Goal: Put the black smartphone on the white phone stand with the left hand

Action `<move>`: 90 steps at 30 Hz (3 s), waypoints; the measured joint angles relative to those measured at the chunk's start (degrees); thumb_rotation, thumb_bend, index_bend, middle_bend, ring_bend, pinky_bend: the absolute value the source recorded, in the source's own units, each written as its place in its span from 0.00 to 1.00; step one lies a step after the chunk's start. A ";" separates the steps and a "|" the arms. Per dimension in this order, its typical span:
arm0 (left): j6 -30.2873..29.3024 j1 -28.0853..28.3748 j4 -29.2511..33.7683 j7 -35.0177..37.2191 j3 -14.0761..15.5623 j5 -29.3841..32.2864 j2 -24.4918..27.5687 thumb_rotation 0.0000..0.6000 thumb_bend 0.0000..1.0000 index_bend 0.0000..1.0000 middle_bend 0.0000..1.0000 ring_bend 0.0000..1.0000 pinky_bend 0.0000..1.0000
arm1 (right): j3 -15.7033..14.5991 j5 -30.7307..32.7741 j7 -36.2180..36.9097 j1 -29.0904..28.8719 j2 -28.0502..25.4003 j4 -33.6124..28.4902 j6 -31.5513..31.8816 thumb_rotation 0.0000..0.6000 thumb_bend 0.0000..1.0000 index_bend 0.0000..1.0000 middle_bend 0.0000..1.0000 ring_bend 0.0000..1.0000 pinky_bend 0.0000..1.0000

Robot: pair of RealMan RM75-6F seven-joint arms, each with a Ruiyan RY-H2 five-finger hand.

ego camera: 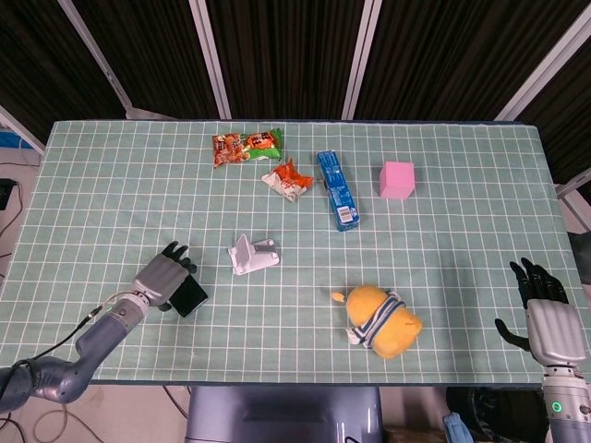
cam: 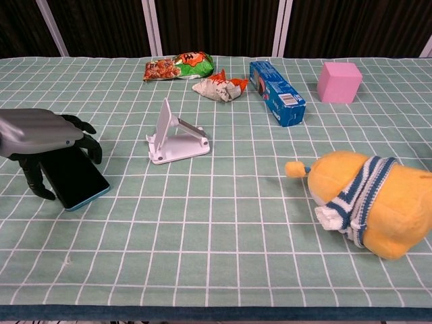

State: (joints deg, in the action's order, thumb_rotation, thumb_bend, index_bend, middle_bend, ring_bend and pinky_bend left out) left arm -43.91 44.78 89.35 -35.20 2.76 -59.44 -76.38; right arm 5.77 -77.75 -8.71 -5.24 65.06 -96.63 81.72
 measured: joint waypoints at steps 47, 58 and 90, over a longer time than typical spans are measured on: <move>-4.55 -0.95 1.61 3.45 0.75 -6.81 1.33 1.00 0.51 0.60 0.61 0.08 0.00 | -0.03 -0.10 0.10 0.05 0.01 -0.01 0.17 1.00 0.35 0.00 0.00 0.00 0.12; -7.83 -0.99 5.02 4.63 -2.98 -5.38 3.81 1.00 0.51 0.61 0.62 0.10 0.00 | -0.03 -0.10 0.25 0.04 -0.02 -0.01 0.11 1.00 0.35 0.00 0.00 0.00 0.12; -25.78 -5.20 18.47 19.24 -24.04 24.84 -9.63 1.00 0.51 0.59 0.62 0.11 0.00 | -0.03 -0.08 0.42 0.03 -0.04 0.02 0.04 1.00 0.35 0.00 0.00 0.00 0.12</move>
State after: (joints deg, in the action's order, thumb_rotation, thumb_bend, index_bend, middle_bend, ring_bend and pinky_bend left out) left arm -69.69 39.58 107.82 -15.95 -21.28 -34.60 -86.01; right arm 5.74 -77.83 -8.28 -5.20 65.02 -96.61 81.77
